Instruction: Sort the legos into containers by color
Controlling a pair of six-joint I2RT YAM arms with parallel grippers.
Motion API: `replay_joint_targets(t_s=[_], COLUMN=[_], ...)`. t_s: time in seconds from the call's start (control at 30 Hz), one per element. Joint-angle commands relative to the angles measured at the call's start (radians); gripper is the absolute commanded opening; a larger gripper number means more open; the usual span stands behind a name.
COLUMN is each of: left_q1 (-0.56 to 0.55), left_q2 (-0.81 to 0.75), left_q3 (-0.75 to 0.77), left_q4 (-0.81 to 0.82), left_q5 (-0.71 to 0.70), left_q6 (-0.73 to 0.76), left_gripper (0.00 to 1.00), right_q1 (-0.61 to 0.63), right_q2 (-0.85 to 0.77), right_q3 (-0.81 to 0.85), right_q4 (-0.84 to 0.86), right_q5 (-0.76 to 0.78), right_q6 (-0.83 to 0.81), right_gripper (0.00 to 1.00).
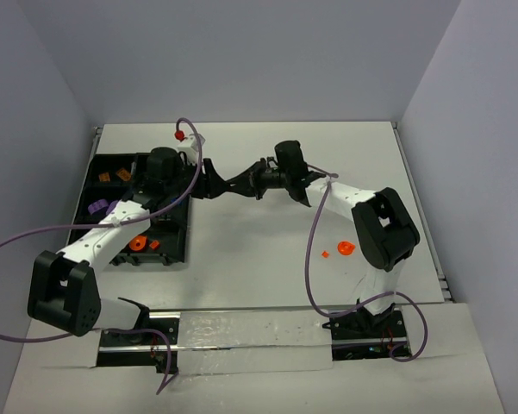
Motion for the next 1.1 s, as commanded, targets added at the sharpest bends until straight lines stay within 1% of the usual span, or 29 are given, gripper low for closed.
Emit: replay_joint_targets(t_s=[0.0, 0.17, 0.3, 0.37, 0.4, 0.43, 0.47, 0.5, 0.53, 0.57, 0.6, 0.63, 0.67, 0.7, 0.73, 0.8, 0.87, 0.9, 0.93, 0.97, 1.03, 1.07], left_q1=[-0.006, -0.007, -0.007, -0.005, -0.003, 0.0, 0.007, 0.012, 0.022, 0.033, 0.041, 0.057, 0.076, 0.095, 0.113, 0.174, 0.216, 0.24, 0.277, 0.299, 0.351, 0.373], left_q2=[0.017, 0.022, 0.016, 0.012, 0.009, 0.006, 0.0, -0.005, -0.014, -0.022, -0.031, -0.039, -0.062, -0.085, -0.102, -0.143, -0.198, -0.216, -0.244, -0.25, -0.282, -0.291], left_q3=[0.054, 0.055, 0.051, 0.05, 0.048, 0.048, 0.045, 0.041, 0.037, 0.025, 0.022, 0.013, 0.002, -0.007, -0.014, -0.017, -0.005, 0.018, 0.035, 0.051, 0.073, 0.072], left_q4=[0.049, 0.049, 0.049, 0.049, 0.051, 0.051, 0.048, 0.045, 0.043, 0.043, 0.027, 0.012, -0.007, -0.025, -0.043, -0.096, -0.189, -0.3, -0.391, -0.472, -0.671, -0.747], left_q5=[0.012, 0.009, 0.017, 0.025, 0.028, 0.035, 0.04, 0.047, 0.06, 0.073, 0.075, 0.09, 0.11, 0.13, 0.147, 0.202, 0.24, 0.249, 0.245, 0.244, 0.194, 0.178], left_q6=[-0.019, -0.016, -0.02, -0.02, -0.02, -0.021, -0.021, -0.02, -0.018, -0.018, -0.015, -0.009, 0.009, 0.031, 0.052, 0.123, 0.247, 0.325, 0.462, 0.492, 0.706, 0.773], left_gripper=[0.53, 0.42, 0.23, 0.16, 0.09, 0.09, 0.03, 0.0, 0.0, 0.0, 0.0, 0.0, 0.0, 0.0, 0.0, 0.0, 0.0, 0.0, 0.0, 0.0, 0.0, 0.0], right_q1=[0.018, 0.024, 0.031, 0.032, 0.034, 0.034, 0.033, 0.032, 0.034, 0.034, 0.033, 0.031, 0.029, 0.027, 0.022, 0.011, -0.006, -0.024, -0.048, -0.053, -0.083, -0.096], right_q2=[-0.001, -0.003, -0.002, 0.001, 0.003, 0.003, 0.001, 0.001, -0.001, -0.003, -0.005, -0.009, -0.013, -0.016, -0.018, -0.029, -0.036, -0.038, -0.041, -0.043, -0.048, -0.052], right_q3=[-0.017, -0.032, -0.043, -0.054, -0.058, -0.059, -0.066, -0.069, -0.07, -0.072, -0.072, -0.074, -0.08, -0.084, -0.085, -0.088, -0.08, -0.058, -0.021, -0.012, 0.069, 0.088], right_q4=[0.111, 0.149, 0.173, 0.195, 0.204, 0.211, 0.224, 0.226, 0.23, 0.235, 0.241, 0.243, 0.245, 0.246, 0.245, 0.237, 0.183, 0.137, 0.056, 0.038, -0.143, -0.202], right_q5=[-0.031, -0.039, -0.044, -0.045, -0.045, -0.045, -0.047, -0.048, -0.047, -0.046, -0.045, -0.042, -0.039, -0.037, -0.036, -0.033, -0.023, -0.016, -0.011, -0.01, 0.007, 0.016], right_q6=[0.056, 0.08, 0.089, 0.097, 0.106, 0.106, 0.112, 0.111, 0.107, 0.102, 0.097, 0.085, 0.072, 0.06, 0.048, -0.006, -0.064, -0.123, -0.227, -0.3, -0.5, -0.584], right_gripper=[0.0, 0.0, 0.0, 0.0, 0.0, 0.0, 0.02, 0.04, 0.08, 0.26, 0.31, 0.49, 0.63, 0.73, 0.8, 0.99, 1.0, 1.0, 1.0, 1.0, 1.0, 1.0])
